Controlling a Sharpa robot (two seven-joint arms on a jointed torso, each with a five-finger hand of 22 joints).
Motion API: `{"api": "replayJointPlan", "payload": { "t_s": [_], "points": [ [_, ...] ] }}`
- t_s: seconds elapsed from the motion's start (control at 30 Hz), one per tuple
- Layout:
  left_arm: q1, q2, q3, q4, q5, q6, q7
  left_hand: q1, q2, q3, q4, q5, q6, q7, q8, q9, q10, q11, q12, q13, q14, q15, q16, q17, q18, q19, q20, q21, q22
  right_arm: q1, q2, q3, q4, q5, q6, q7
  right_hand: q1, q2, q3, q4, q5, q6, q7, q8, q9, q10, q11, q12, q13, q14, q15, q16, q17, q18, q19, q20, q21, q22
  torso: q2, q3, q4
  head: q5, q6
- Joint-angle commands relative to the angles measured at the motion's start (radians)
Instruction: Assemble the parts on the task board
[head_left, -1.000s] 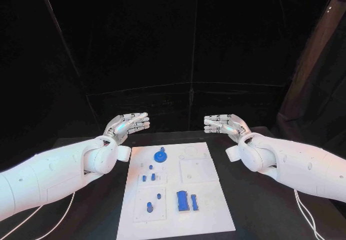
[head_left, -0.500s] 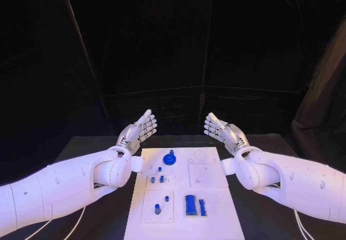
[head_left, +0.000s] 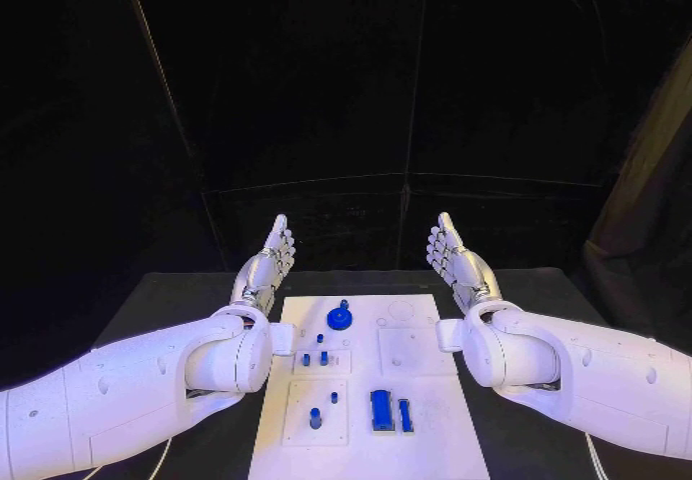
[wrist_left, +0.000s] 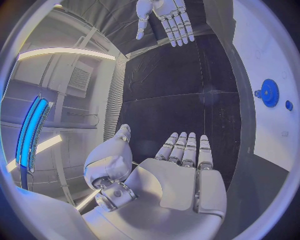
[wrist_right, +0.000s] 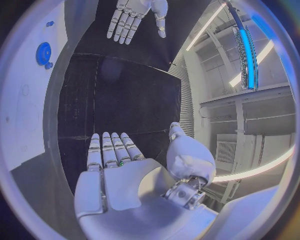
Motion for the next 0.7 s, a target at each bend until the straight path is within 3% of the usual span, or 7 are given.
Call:
{"api": "replayJointPlan", "payload": {
  "t_s": [0.03,0.43,0.47,0.63,0.67,0.7],
  "points": [
    [0.002,-0.001,0.002,0.003,-0.022,-0.058,0.028,-0.099,0.0,-0.029,-0.001,-0.004,-0.074,-0.003,-0.008,-0.001,-0.076,-0.004,-0.007,-0.001,-0.07,-0.003,-0.013,-0.002,-0.022,-0.053,-0.029,-0.008,-0.018,0.002,0.0,0.001,0.003,0.022,-0.038,0.028,-0.116,-0.001,0.014,-0.002,-0.006,-0.076,-0.005,-0.004,-0.001,-0.085,-0.003,-0.007,-0.001,-0.09,0.0,-0.004,-0.001,-0.038,-0.075,-0.014,-0.008,-0.029,0.0,0.0,0.0,0.0,0.0],
    [0.002,-0.001,0.002,0.003,-0.022,-0.058,0.028,-0.177,0.0,-0.029,-0.001,-0.004,-0.131,-0.003,-0.008,-0.001,-0.137,-0.004,-0.007,-0.001,-0.124,-0.003,-0.013,-0.002,-0.022,-0.091,-0.029,-0.008,-0.018,0.002,0.0,0.001,0.003,0.022,-0.038,0.028,-0.208,-0.001,0.014,-0.002,-0.006,-0.135,-0.005,-0.004,-0.001,-0.152,-0.003,-0.007,-0.001,-0.161,0.0,-0.004,-0.001,-0.038,-0.134,-0.014,-0.008,-0.029,0.0,0.0,0.0,0.0,0.0],
    [0.002,-0.001,0.002,0.003,-0.022,-0.058,0.028,-0.182,0.0,-0.029,-0.001,-0.004,-0.133,-0.003,-0.008,-0.001,-0.14,-0.004,-0.007,-0.001,-0.128,-0.003,-0.013,-0.002,-0.022,-0.163,-0.029,-0.008,-0.018,0.002,0.0,0.001,0.003,0.022,-0.038,0.028,-0.213,-0.001,0.014,-0.002,-0.006,-0.139,-0.005,-0.004,-0.001,-0.155,-0.003,-0.007,-0.001,-0.164,0.0,-0.004,-0.001,-0.038,-0.136,-0.014,-0.008,-0.029,0.0,0.0,0.0,0.0,0.0],
    [0.002,-0.001,0.002,0.003,-0.022,-0.058,0.028,-0.204,0.0,-0.029,-0.001,-0.004,-0.149,-0.003,-0.008,-0.001,-0.157,-0.004,-0.007,-0.001,-0.143,-0.003,-0.013,-0.002,-0.022,-0.163,-0.029,-0.008,-0.018,0.002,0.0,0.001,0.003,0.022,-0.038,0.028,-0.24,-0.001,0.014,-0.002,-0.006,-0.153,-0.005,-0.004,-0.001,-0.174,-0.003,-0.007,-0.001,-0.185,0.0,-0.004,-0.001,-0.038,-0.153,-0.014,-0.008,-0.029,0.0,0.0,0.0,0.0,0.0],
    [0.002,-0.001,0.002,0.003,-0.022,-0.058,0.028,-0.219,0.0,-0.029,-0.001,-0.004,-0.224,-0.003,-0.008,-0.001,-0.233,-0.004,-0.007,-0.001,-0.215,-0.003,-0.013,-0.002,-0.022,-0.163,-0.029,-0.008,-0.018,0.002,0.0,0.001,0.003,0.022,-0.038,0.028,-0.259,-0.001,0.014,-0.002,-0.006,-0.232,-0.005,-0.004,-0.001,-0.189,-0.003,-0.007,-0.001,-0.2,0.0,-0.004,-0.001,-0.038,-0.23,-0.014,-0.008,-0.029,0.0,0.0,0.0,0.0,0.0],
    [0.002,-0.001,0.002,0.003,-0.022,-0.058,0.028,-0.23,0.0,-0.029,-0.001,-0.004,-0.224,-0.003,-0.008,-0.001,-0.233,-0.004,-0.007,-0.001,-0.215,-0.003,-0.013,-0.002,-0.022,-0.163,-0.029,-0.008,-0.018,0.002,0.0,0.001,0.003,0.022,-0.038,0.028,-0.272,-0.001,0.014,-0.002,-0.006,-0.232,-0.005,-0.004,-0.001,-0.26,-0.003,-0.007,-0.001,-0.274,0.0,-0.004,-0.001,-0.038,-0.23,-0.014,-0.008,-0.029,0.0,0.0,0.0,0.0,0.0]
  ]
}}
